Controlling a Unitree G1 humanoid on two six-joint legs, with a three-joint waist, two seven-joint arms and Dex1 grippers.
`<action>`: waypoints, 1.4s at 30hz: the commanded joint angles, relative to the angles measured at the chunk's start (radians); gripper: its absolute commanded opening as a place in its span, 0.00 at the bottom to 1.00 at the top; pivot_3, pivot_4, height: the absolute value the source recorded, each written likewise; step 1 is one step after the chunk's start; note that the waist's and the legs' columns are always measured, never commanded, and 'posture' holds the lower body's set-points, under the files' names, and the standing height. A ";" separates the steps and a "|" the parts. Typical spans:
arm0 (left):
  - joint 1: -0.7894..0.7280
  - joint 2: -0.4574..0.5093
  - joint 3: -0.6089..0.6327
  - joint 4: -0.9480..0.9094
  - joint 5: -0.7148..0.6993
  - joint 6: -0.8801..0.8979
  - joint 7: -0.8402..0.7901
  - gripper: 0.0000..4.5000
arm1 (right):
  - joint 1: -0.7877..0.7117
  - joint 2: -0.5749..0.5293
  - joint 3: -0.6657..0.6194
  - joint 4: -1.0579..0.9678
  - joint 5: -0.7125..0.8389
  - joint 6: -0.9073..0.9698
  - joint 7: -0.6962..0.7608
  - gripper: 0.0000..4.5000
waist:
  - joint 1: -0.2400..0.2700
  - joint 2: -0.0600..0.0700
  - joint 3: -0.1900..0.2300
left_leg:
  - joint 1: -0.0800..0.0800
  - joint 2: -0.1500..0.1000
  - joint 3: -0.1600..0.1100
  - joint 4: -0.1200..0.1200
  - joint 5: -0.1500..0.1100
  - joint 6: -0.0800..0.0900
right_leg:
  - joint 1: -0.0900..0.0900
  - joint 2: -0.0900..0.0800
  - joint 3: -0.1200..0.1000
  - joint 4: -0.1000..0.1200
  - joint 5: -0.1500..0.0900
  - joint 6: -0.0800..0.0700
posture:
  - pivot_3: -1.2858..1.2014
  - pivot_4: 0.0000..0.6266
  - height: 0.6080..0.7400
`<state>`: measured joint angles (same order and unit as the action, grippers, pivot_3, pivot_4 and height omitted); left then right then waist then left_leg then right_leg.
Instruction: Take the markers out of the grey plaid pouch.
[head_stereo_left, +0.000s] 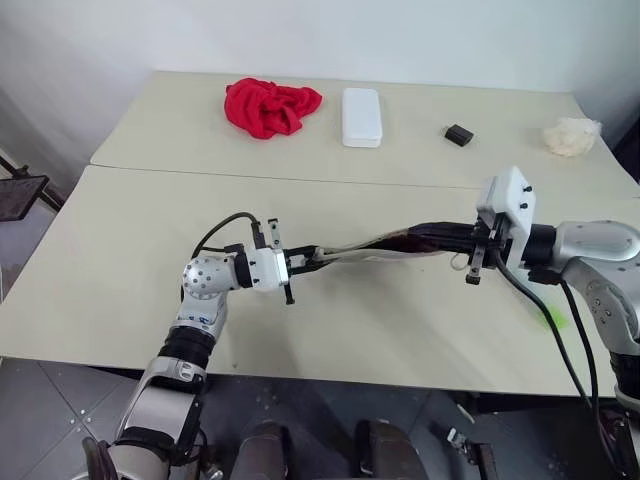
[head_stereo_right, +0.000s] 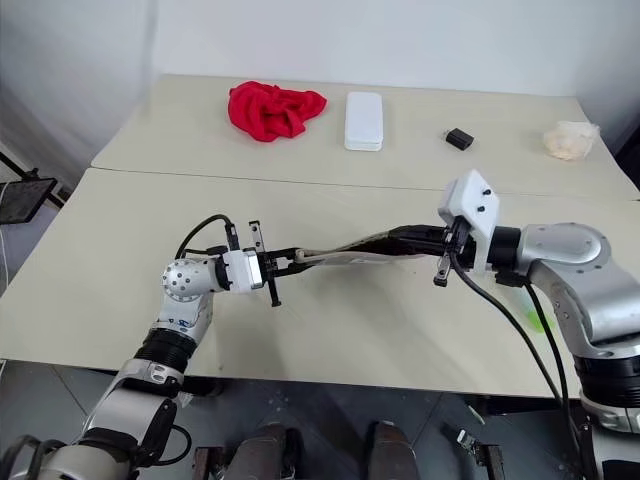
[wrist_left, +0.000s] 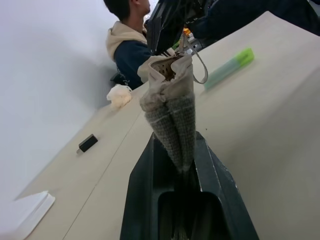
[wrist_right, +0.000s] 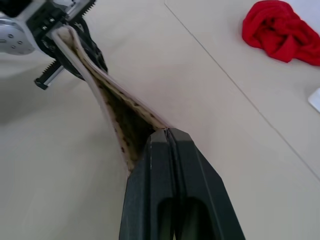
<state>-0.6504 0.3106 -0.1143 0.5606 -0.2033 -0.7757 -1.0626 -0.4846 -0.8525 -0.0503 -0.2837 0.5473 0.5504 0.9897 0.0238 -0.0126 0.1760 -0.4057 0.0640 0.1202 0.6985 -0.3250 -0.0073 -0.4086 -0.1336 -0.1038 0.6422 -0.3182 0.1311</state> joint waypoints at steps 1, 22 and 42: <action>-0.014 -0.001 -0.001 -0.013 -0.001 -0.007 0.009 0.00 | 0.007 0.015 -0.003 -0.046 -0.007 -0.037 0.008 0.01 | 0.000 0.000 0.000 | 0.000 0.000 0.000 0.000 0.000 0.000 | 0.000 0.000 0.000 0.000 0.000 0.000 | 0.52 0.24 1.00; 0.003 0.008 -0.023 -0.030 -0.014 -0.015 -0.020 0.00 | -0.199 0.112 0.342 0.177 -0.448 -0.080 -0.029 0.35 | -0.008 0.000 0.000 | 0.000 0.000 0.001 0.000 0.000 0.000 | 0.000 0.000 0.000 0.000 0.000 0.000 | 0.52 0.24 1.00; -0.006 -0.017 -0.018 -0.059 -0.053 0.082 -0.034 0.00 | -0.260 0.445 0.402 0.511 -0.768 -0.346 -0.386 0.83 | -0.031 0.000 0.000 | 0.000 0.000 0.001 -0.001 0.000 -0.001 | -0.001 0.000 0.000 0.001 0.000 0.000 | 0.52 0.24 1.00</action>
<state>-0.6368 0.3130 -0.1307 0.5617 -0.2189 -0.6813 -1.0877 -0.7444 -0.4112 0.3453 0.2115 -0.2042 0.2284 0.6157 -0.0073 -0.0124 0.1759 -0.4055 0.0645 0.1215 0.6974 -0.3247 -0.0078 -0.4097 -0.1334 -0.1039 0.6431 -0.3183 0.1310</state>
